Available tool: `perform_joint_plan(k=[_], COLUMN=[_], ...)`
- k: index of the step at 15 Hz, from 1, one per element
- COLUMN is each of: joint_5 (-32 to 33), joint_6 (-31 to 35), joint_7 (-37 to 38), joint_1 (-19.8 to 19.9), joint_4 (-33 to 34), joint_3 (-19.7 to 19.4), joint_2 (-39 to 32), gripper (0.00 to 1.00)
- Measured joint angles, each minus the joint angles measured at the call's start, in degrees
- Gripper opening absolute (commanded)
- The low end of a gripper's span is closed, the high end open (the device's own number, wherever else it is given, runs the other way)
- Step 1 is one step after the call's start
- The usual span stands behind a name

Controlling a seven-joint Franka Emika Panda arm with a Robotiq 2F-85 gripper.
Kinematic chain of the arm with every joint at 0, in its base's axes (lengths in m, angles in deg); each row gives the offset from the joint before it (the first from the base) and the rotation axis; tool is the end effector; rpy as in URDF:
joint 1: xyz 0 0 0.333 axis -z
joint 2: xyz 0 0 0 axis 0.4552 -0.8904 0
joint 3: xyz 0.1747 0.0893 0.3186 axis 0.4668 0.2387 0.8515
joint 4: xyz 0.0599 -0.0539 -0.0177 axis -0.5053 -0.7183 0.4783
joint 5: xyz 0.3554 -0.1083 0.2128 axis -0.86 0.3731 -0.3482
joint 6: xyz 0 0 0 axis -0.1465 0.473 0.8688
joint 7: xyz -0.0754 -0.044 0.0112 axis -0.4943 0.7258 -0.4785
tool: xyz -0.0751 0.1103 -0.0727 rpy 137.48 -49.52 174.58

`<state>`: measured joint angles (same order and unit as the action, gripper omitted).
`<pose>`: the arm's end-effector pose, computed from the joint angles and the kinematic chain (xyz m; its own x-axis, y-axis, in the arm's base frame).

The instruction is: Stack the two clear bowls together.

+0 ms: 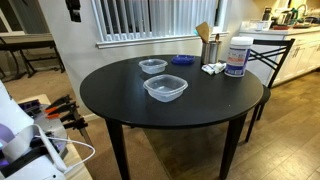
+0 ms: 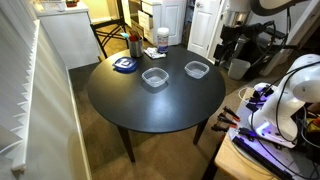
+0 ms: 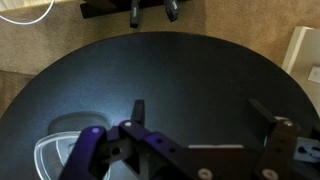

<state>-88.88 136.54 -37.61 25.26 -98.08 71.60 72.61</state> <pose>0.3153 0.0579 0.4484 0.9814 -0.1769 -0.0744 -0.1802 -0.9828 -0.0402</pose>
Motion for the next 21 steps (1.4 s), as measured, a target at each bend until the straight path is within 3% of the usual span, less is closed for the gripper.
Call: perform_joint_plan(k=[4, 10, 14, 17, 21], joint_5=[0.5, 0.2, -3.5, -6.2, -7.4], joint_6=[0.2, 0.4, 1.9, 5.7, 8.4], joint_7=[-0.2, -7.7, -10.2, -10.2, -8.8], joint_1=[1.4, 9.6, 9.1, 8.1, 8.3], joint_4=[0.5, 10.0, 19.5, 25.7, 35.0], joint_3=[-2.0, -17.7, -24.9, -25.0, -20.9], joint_2=[-0.4, -11.1, -24.8, -36.1, -50.6], gripper=[1.00, 1.00, 1.00, 1.00, 1.00])
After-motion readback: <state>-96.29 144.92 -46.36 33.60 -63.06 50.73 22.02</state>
